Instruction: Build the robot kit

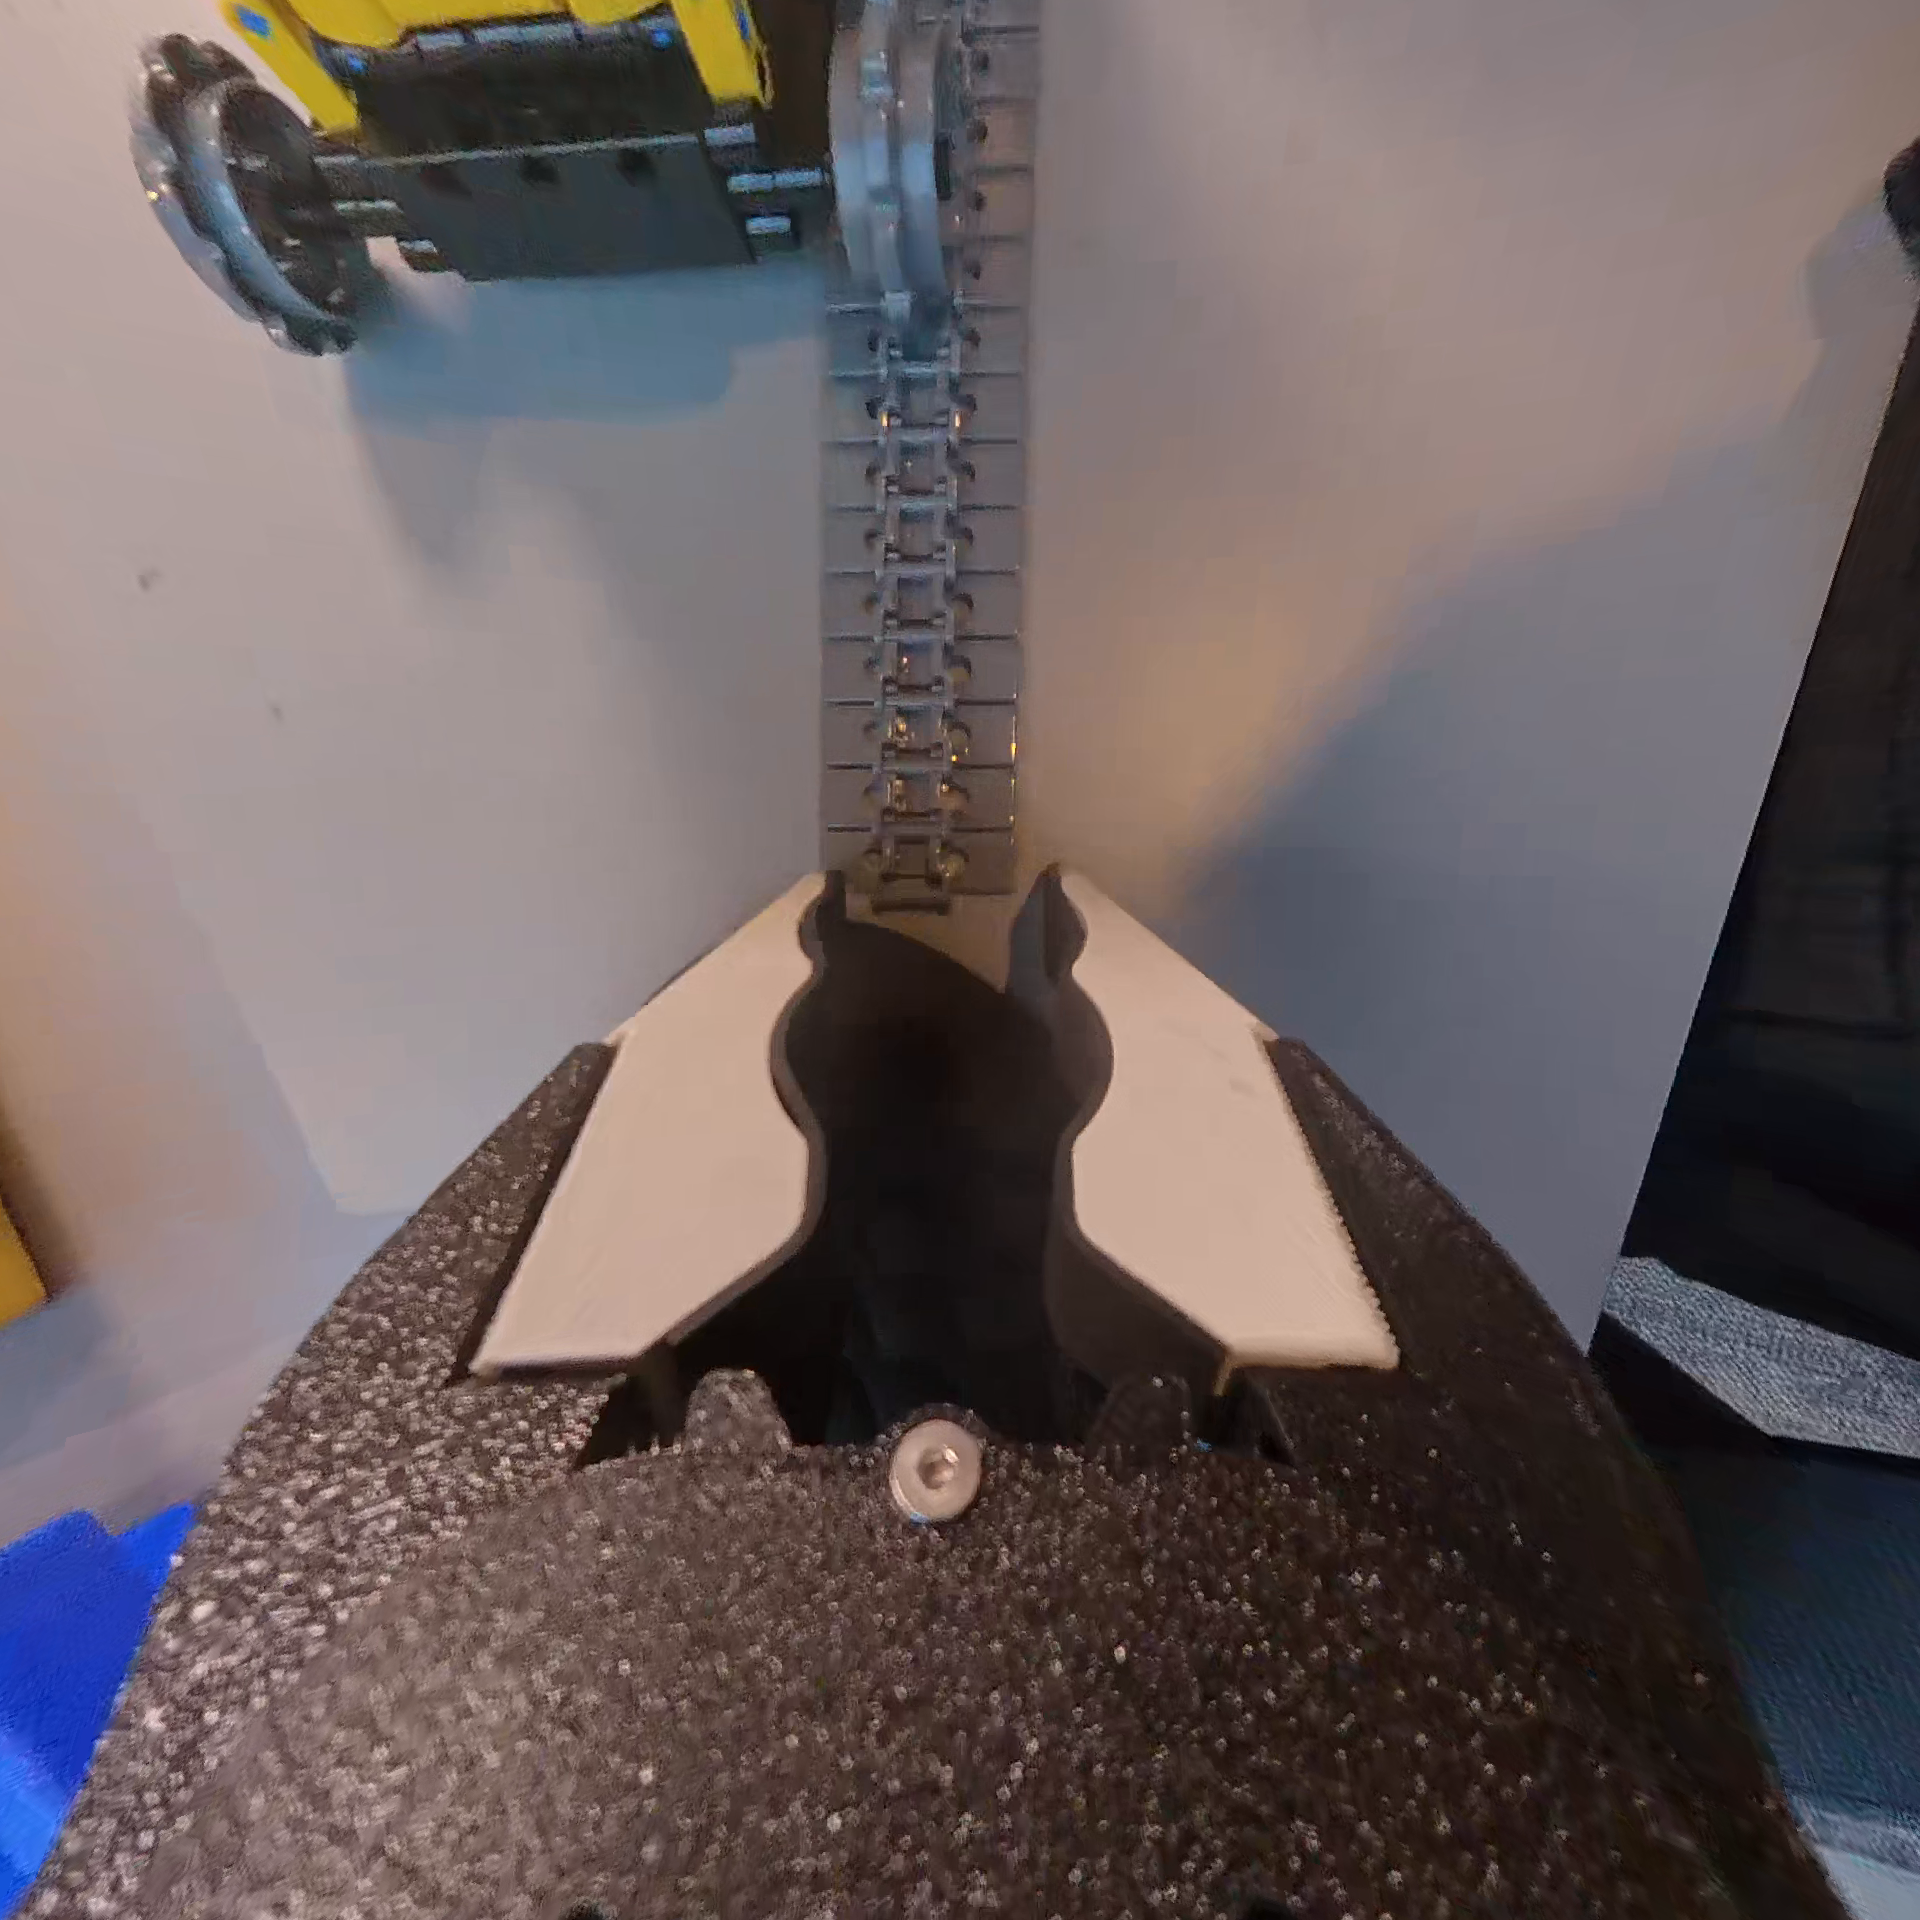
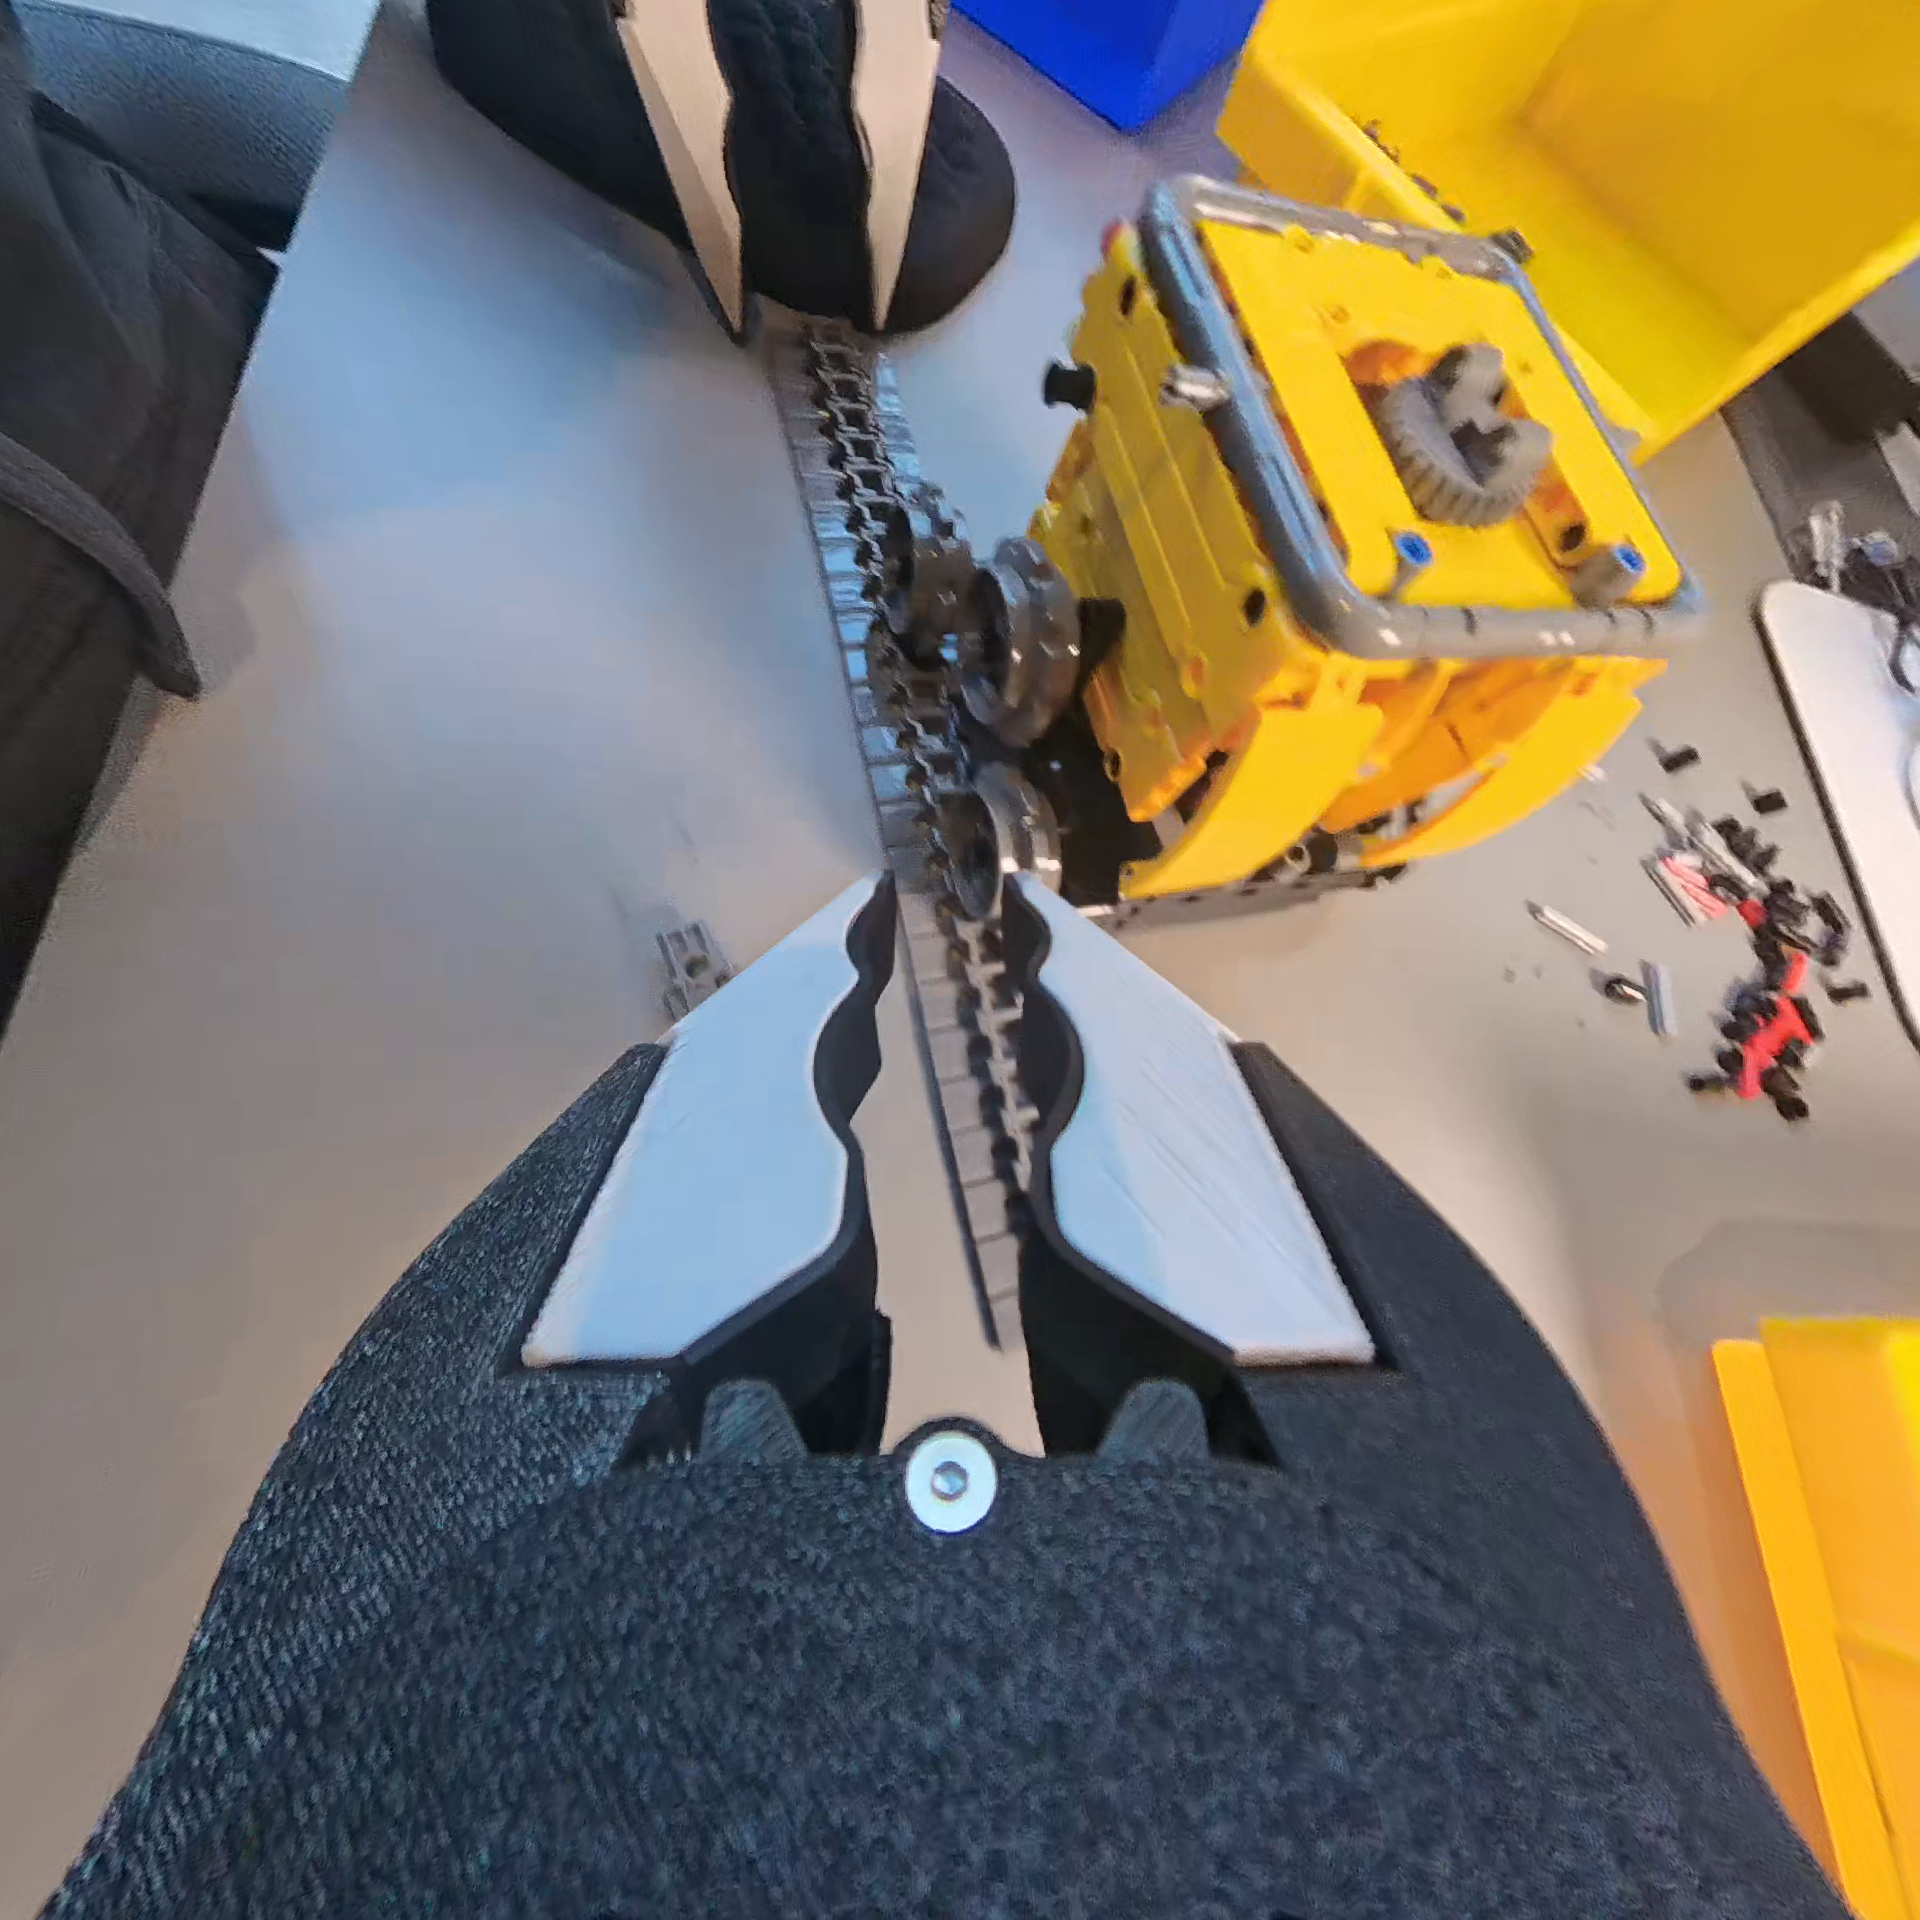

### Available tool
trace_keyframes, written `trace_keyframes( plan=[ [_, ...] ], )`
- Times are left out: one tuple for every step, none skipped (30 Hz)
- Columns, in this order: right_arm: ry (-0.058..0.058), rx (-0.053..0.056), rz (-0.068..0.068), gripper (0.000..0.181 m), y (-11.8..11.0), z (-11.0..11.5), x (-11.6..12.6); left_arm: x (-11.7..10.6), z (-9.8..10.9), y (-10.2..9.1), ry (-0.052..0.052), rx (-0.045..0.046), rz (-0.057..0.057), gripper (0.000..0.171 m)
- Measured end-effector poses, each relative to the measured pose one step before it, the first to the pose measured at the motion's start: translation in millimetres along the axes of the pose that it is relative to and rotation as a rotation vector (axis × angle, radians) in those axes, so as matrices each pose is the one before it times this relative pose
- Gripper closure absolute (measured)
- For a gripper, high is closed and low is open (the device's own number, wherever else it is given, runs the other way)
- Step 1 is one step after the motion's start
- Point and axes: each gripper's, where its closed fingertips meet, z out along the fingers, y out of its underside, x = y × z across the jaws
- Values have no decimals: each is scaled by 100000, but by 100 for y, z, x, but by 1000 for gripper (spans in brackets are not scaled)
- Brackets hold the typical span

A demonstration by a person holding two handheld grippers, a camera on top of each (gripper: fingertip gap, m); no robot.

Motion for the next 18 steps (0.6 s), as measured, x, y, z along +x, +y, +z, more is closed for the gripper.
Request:
trace_keyframes(
  plan=[
    [-1444,458,-838,161,-489,444,-395,-1,73,47,-70,-1276,702,135],
    [-1813,1083,-724,161,-635,454,-474,-56,33,-174,-388,140,967,141],
    [-1985,1256,-891,161,-704,480,-532,-11,74,-83,-4,-152,1353,145],
    [-1986,568,-1374,161,-594,485,-563,24,46,-66,325,-71,655,146],
    [-1631,-262,-1772,161,-460,449,-503,-29,16,-26,-13,-255,406,146],
    [-990,-410,-1677,161,-392,409,-394,-47,11,-29,-382,-117,624,147],
    [-691,-146,-1143,161,-378,366,-307,-54,5,-57,-757,160,850,147],
    [-854,-377,-651,161,-268,322,-297,-74,-40,-43,-908,300,787,147],
    [-623,-674,-563,161,-152,267,-235,-60,-109,-101,-620,767,372,147],
    [-96,-672,-655,161,-94,208,-150,-68,-180,-215,-344,1488,-113,147],
    [408,-380,-67,161,-98,172,-56,-183,-248,-310,-1010,2039,-220,147],
    [879,107,922,161,-146,192,42,-155,-276,-377,-895,2085,71,147],
    [1855,500,1645,161,-243,268,158,-38,-273,-415,-353,1845,323,147],
    [2152,855,1374,161,-379,336,97,-65,-252,-448,-637,1543,633,147],
    [2507,880,964,159,-488,426,10,-86,-201,-528,-721,1616,835,147],
    [3876,1015,1318,158,-619,529,151,-15,-145,-633,-177,2011,526,147],
    [3897,954,1903,156,-640,664,61,29,-82,-713,323,2286,183,147],
    [3972,245,2422,150,-504,768,22,37,-15,-727,554,2150,122,147]
  ],
)
